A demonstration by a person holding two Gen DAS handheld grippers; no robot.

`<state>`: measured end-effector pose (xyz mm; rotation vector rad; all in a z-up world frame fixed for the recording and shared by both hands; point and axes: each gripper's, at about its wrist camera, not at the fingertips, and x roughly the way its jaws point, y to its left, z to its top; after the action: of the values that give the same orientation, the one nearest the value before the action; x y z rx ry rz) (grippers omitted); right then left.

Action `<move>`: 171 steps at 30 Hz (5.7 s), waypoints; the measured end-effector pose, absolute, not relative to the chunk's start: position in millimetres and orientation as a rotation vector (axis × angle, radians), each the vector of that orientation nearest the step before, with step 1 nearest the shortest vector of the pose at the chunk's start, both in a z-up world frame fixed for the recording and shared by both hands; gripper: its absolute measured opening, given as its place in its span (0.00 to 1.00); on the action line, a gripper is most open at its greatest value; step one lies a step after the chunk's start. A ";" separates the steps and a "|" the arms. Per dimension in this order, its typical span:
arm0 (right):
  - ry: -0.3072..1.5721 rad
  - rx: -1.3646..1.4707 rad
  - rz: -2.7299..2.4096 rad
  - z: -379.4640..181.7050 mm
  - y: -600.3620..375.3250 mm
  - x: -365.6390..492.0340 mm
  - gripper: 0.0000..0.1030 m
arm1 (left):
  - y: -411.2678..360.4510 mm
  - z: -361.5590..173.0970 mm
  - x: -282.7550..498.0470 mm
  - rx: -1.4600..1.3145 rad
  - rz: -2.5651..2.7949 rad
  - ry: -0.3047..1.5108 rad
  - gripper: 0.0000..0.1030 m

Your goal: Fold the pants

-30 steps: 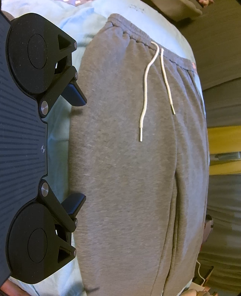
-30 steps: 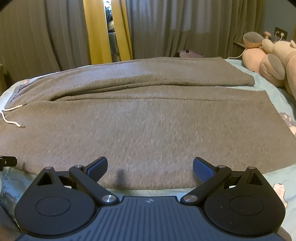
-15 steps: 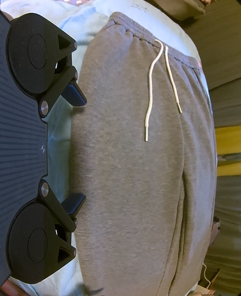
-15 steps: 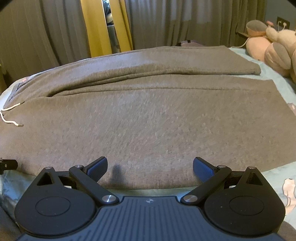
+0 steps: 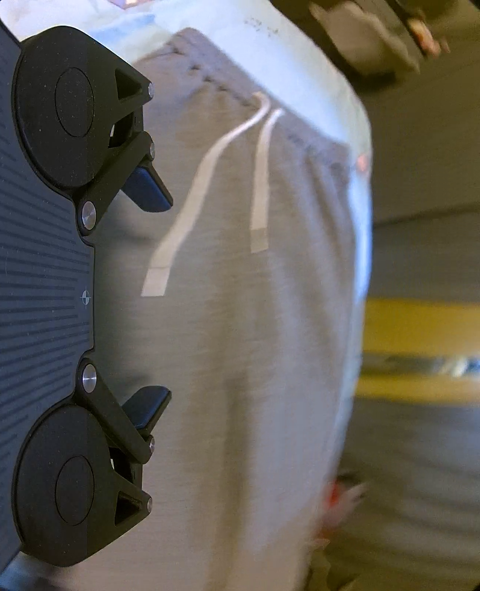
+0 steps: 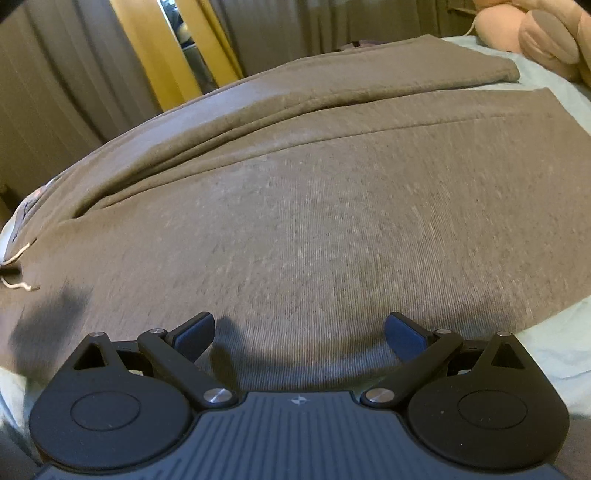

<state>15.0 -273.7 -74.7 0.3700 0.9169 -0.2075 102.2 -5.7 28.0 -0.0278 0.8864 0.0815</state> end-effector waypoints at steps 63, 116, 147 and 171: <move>0.607 0.574 -0.896 -67.9 -414.1 43.5 0.01 | 98.4 -34.9 196.1 -0.292 0.402 0.623 1.00; 0.461 0.888 -0.733 -45.1 -524.0 -98.8 0.05 | 145.5 -30.2 74.0 -0.793 -0.060 1.049 0.07; 0.419 0.690 -0.742 -23.6 -520.7 -94.0 0.05 | 227.7 -7.1 62.0 -0.861 0.054 0.941 0.12; 0.669 0.412 -0.641 -47.2 -465.2 -56.2 0.37 | 80.5 12.7 126.0 -0.236 0.028 0.989 0.79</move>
<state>-56.2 -465.2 -47.2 0.4123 0.6695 -0.6407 126.0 80.5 12.7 -0.2360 0.9888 0.0284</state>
